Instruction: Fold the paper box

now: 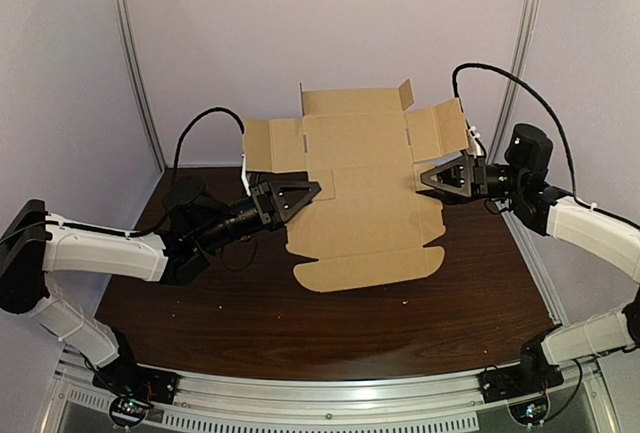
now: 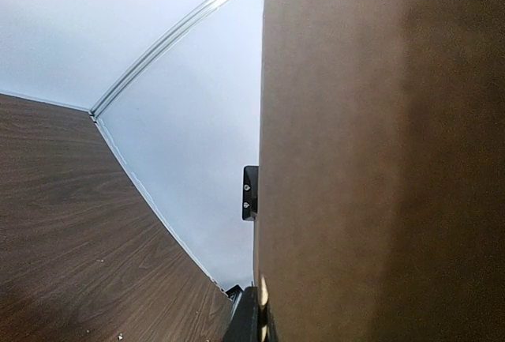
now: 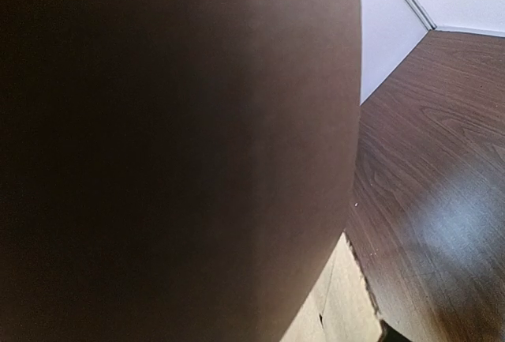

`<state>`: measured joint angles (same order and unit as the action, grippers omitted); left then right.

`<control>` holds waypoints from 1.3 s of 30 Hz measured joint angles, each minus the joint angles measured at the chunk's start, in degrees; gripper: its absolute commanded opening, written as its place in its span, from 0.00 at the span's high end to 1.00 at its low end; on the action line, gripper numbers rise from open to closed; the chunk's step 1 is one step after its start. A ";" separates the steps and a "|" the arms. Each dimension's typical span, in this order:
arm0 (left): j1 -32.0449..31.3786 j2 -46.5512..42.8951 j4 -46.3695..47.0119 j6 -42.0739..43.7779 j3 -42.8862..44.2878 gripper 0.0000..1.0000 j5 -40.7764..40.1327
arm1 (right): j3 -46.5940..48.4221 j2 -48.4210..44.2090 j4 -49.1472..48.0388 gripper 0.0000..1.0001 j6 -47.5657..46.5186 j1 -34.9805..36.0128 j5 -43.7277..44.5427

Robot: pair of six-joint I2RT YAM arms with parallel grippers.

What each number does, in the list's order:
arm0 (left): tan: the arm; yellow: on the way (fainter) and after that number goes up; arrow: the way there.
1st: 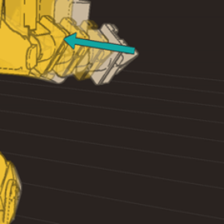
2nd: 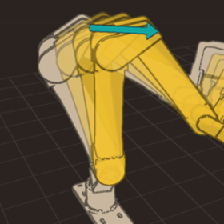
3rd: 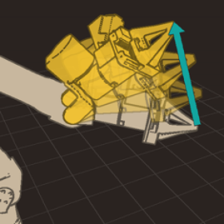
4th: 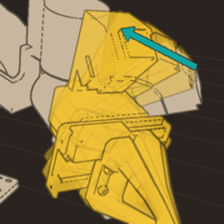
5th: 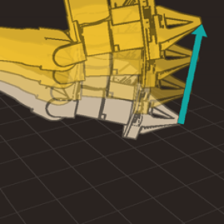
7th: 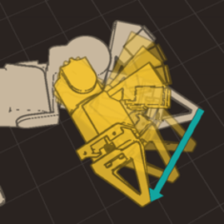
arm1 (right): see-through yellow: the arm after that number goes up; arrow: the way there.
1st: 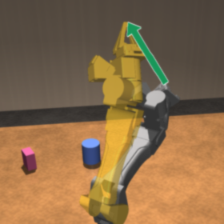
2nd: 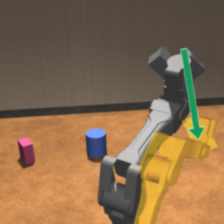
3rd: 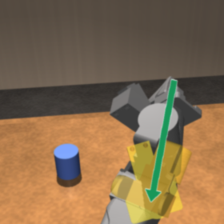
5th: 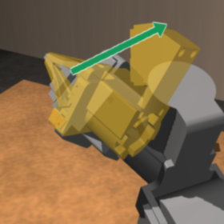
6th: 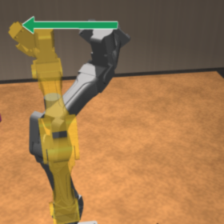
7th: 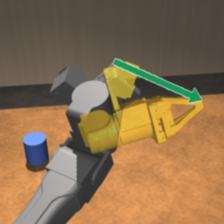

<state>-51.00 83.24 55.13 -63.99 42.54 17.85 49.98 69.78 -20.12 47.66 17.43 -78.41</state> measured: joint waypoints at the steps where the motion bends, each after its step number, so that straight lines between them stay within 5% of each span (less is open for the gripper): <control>1: 0.00 0.00 0.00 0.00 0.00 1.00 0.28 | 0.00 -0.02 0.37 0.45 -0.50 0.37 0.04; 8: -0.07 0.26 0.09 -0.09 0.22 1.00 1.31 | 0.42 0.87 3.21 0.51 -2.93 0.85 0.26; 14: -0.07 0.37 0.04 0.00 0.22 1.00 1.53 | 2.29 0.85 13.25 0.85 -10.99 0.76 3.04; 17: -0.07 0.37 -0.20 0.68 0.22 1.00 1.33 | 4.70 0.81 22.29 0.92 -18.49 0.37 6.56; 24: -0.07 -0.42 -8.66 5.16 0.24 0.59 0.76 | 5.42 0.44 32.98 1.00 -27.93 0.09 11.65; 30: -0.04 -10.58 -36.63 17.16 1.84 0.46 -2.19 | 7.21 0.39 41.83 1.00 -37.51 0.04 14.40; 34: 0.04 -19.08 -63.58 30.47 9.44 0.40 -8.44 | 9.57 0.46 51.36 1.00 -49.16 0.07 16.55; 39: 1.53 -23.58 -84.24 43.23 19.80 0.37 -13.60 | 14.03 3.45 64.74 1.00 -63.67 1.84 18.45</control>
<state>-49.47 59.66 -29.10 -20.75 62.35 4.25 64.01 73.23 44.62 -16.01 19.27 -59.96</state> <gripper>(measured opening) 0.617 0.017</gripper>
